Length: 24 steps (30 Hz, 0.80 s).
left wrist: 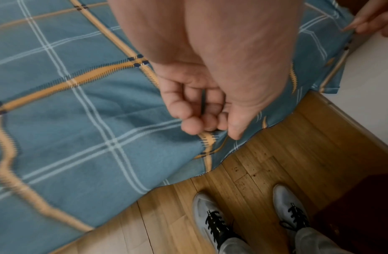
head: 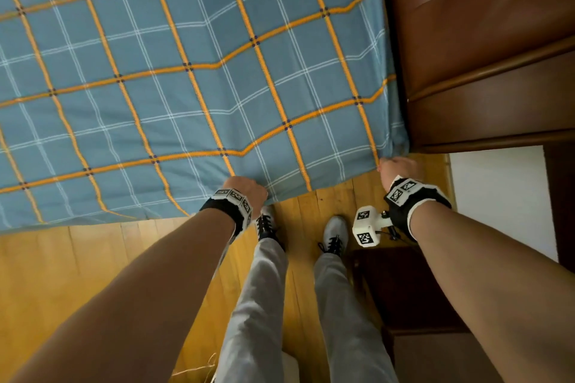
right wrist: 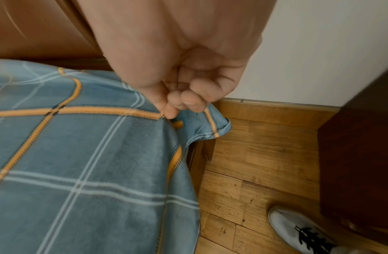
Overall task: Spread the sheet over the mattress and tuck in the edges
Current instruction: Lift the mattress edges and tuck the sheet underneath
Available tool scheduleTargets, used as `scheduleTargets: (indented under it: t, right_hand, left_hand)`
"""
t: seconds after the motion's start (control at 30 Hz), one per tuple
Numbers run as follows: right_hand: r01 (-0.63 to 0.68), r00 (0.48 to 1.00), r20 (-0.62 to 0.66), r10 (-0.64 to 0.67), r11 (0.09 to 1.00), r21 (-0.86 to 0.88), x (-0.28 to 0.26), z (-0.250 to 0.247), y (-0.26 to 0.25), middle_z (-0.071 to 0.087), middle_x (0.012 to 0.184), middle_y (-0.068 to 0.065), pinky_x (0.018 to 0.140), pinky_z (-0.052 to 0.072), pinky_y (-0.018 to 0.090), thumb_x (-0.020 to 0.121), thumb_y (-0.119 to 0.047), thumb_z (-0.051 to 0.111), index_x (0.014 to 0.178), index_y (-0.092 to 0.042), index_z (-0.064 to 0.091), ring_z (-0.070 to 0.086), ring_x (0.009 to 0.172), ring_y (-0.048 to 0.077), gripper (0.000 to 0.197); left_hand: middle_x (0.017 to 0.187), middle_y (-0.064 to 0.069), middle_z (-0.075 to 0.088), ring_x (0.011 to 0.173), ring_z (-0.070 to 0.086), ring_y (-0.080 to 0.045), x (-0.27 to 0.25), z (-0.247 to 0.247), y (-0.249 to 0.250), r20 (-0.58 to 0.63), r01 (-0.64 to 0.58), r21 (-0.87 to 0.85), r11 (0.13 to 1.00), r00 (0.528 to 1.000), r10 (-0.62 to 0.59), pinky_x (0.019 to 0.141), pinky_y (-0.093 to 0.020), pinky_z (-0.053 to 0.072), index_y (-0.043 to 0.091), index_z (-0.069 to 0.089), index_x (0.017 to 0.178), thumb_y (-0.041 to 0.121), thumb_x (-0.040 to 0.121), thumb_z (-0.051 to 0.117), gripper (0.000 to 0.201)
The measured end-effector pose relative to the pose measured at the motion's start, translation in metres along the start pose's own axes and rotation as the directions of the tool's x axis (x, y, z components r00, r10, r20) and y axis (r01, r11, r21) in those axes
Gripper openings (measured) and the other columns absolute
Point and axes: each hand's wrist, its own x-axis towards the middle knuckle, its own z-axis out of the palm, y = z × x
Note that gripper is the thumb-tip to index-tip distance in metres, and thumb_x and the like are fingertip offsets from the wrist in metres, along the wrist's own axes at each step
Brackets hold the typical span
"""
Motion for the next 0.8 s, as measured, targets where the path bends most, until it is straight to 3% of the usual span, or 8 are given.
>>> scheduleTargets:
  t: [0.17,0.27,0.37,0.43,0.5,0.57,0.67,0.8]
  right_hand:
    - [0.019,0.999,0.029,-0.021,0.997,0.069,0.003,-0.003,0.002,0.062,0.122,0.018,0.081,0.038,0.032,0.101,-0.026,0.037,0.118,-0.005,0.063,0.056,0.114,0.034,0.038]
    - [0.024,1.0,-0.009,-0.023,0.991,0.135,-0.003,0.002,0.003,0.071,0.101,0.009,0.075,0.053,0.036,0.099,-0.036,0.038,0.102,-0.007,0.068,0.066,0.087,0.029,0.041]
    - [-0.157,0.988,0.08,0.135,0.863,0.48,0.0,0.001,0.004,0.068,0.094,0.007,0.054,0.048,0.031,0.101,-0.047,0.033,0.107,-0.007,0.061,0.062,0.063,0.023,0.049]
    - [-0.258,0.965,0.192,0.177,0.767,0.588,0.004,-0.005,0.005,0.065,0.107,0.011,0.059,0.05,0.033,0.1,-0.049,0.036,0.12,-0.008,0.055,0.064,0.076,0.026,0.049]
    - [-0.302,0.951,0.249,0.184,0.73,0.613,0.012,-0.006,0.006,0.063,0.111,0.009,0.068,0.055,0.038,0.096,-0.055,0.044,0.122,-0.01,0.054,0.065,0.093,0.026,0.053]
    - [-0.304,0.945,0.298,0.133,0.692,0.654,0.018,-0.003,0.002,0.062,0.107,0.007,0.072,0.055,0.037,0.093,-0.057,0.049,0.121,-0.012,0.053,0.064,0.096,0.024,0.053]
    - [-0.229,0.966,0.248,0.067,0.664,0.711,0.026,0.004,-0.001,0.058,0.088,0.008,0.074,0.053,0.035,0.1,-0.042,0.045,0.115,-0.003,0.055,0.063,0.084,0.026,0.043]
    - [-0.249,0.964,0.261,0.06,0.555,0.794,0.037,0.015,0.01,0.049,0.072,0.001,0.056,0.045,0.021,0.102,-0.029,0.043,0.131,0.004,0.05,0.05,0.059,0.011,0.045]
  left_hand:
    - [0.093,0.003,0.067,0.087,0.065,-0.023,0.0,0.002,0.006,0.0,-0.016,-0.001,1.0,1.0,0.016,0.066,-0.031,0.05,0.025,0.064,0.101,0.026,0.092,0.053,0.014]
    - [0.099,0.002,0.068,0.094,0.066,-0.024,0.0,-0.002,0.006,-0.006,0.01,-0.039,0.999,1.0,-0.01,0.069,-0.031,0.049,0.022,0.064,0.108,0.036,0.093,0.054,0.022]
    - [0.082,0.002,0.066,0.075,0.064,-0.021,-0.005,-0.024,0.008,-0.114,0.005,-0.093,0.996,0.993,-0.016,0.06,-0.029,0.045,0.019,0.063,0.096,0.059,0.092,0.039,0.048]
    - [0.064,0.002,0.058,0.057,0.054,-0.017,-0.005,-0.049,0.012,-0.289,0.026,-0.158,0.987,0.955,-0.072,0.055,-0.027,0.044,0.017,0.061,0.083,0.06,0.094,0.027,0.056]
    - [0.063,0.003,0.055,0.054,0.051,-0.018,0.002,-0.075,0.015,-0.421,-0.001,-0.23,0.973,0.902,-0.099,0.054,-0.028,0.043,0.017,0.056,0.089,0.057,0.096,0.027,0.05]
    - [0.079,0.001,0.06,0.064,0.057,-0.021,0.013,-0.096,0.02,-0.453,-0.032,-0.285,0.958,0.885,-0.105,0.057,-0.03,0.045,0.017,0.048,0.11,0.059,0.094,0.034,0.047]
    - [0.112,-0.005,0.061,0.088,0.065,-0.029,0.036,-0.115,0.032,-0.432,-0.041,-0.312,0.949,0.896,-0.103,0.066,-0.036,0.044,0.016,0.026,0.14,0.062,0.092,0.041,0.068]
    - [0.132,-0.008,0.052,0.09,0.067,-0.032,0.058,-0.122,0.046,-0.449,-0.11,-0.35,0.93,0.891,-0.064,0.065,-0.038,0.05,0.034,-0.005,0.151,0.064,0.089,0.046,0.086]
